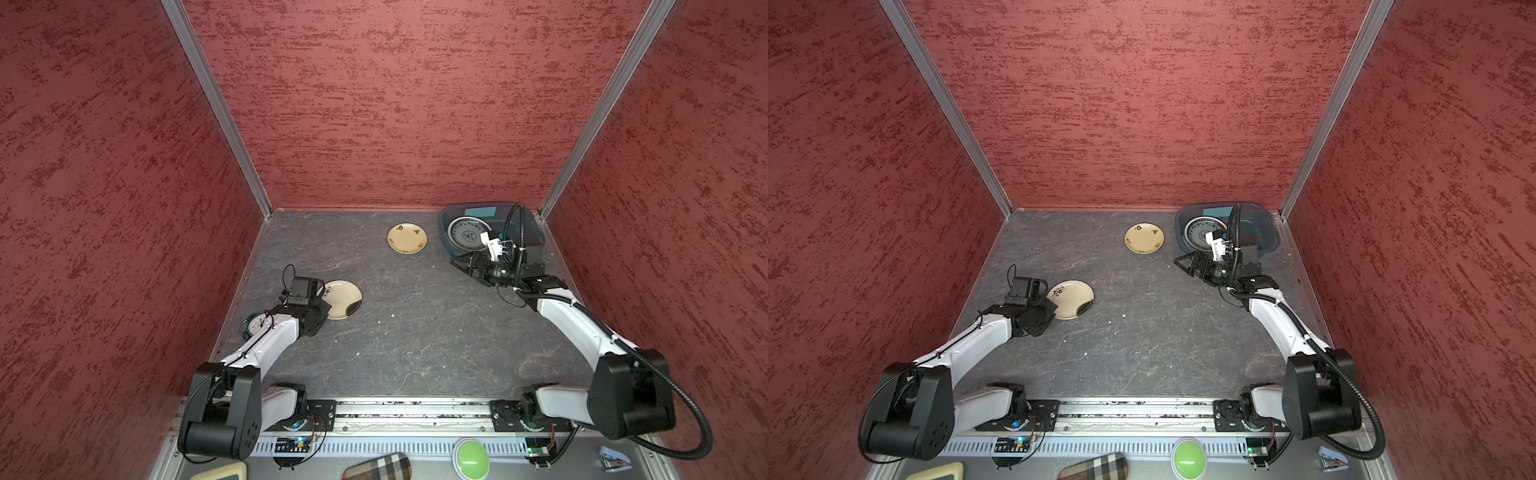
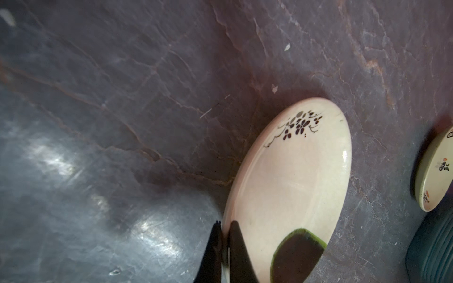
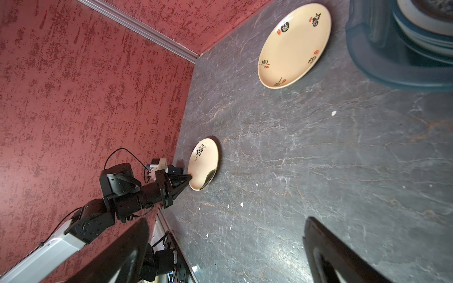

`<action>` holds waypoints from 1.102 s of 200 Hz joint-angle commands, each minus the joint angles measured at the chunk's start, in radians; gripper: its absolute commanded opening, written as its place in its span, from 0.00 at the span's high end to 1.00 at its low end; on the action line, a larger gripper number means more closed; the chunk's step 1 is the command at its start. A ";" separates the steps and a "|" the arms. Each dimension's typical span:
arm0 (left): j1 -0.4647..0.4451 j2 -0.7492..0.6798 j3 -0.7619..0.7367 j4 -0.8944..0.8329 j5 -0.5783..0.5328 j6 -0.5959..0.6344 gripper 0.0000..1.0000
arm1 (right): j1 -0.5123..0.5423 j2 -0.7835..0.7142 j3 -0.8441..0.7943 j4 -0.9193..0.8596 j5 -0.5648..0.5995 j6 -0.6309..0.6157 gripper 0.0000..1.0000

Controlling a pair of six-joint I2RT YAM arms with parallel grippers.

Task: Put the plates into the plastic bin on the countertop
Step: 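Carry the flower-sprig plate with left gripper toward the bin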

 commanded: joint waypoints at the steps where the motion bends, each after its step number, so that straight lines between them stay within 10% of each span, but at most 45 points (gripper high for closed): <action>1: -0.010 -0.002 0.011 -0.028 0.014 0.039 1.00 | 0.005 0.008 -0.014 0.047 0.006 0.012 0.01; 108: -0.198 -0.081 0.122 0.047 0.021 -0.049 1.00 | -0.002 0.023 -0.030 0.080 0.028 0.050 0.01; 220: -0.336 0.209 0.426 0.227 0.117 0.019 1.00 | -0.078 -0.131 -0.147 0.105 0.158 0.176 0.01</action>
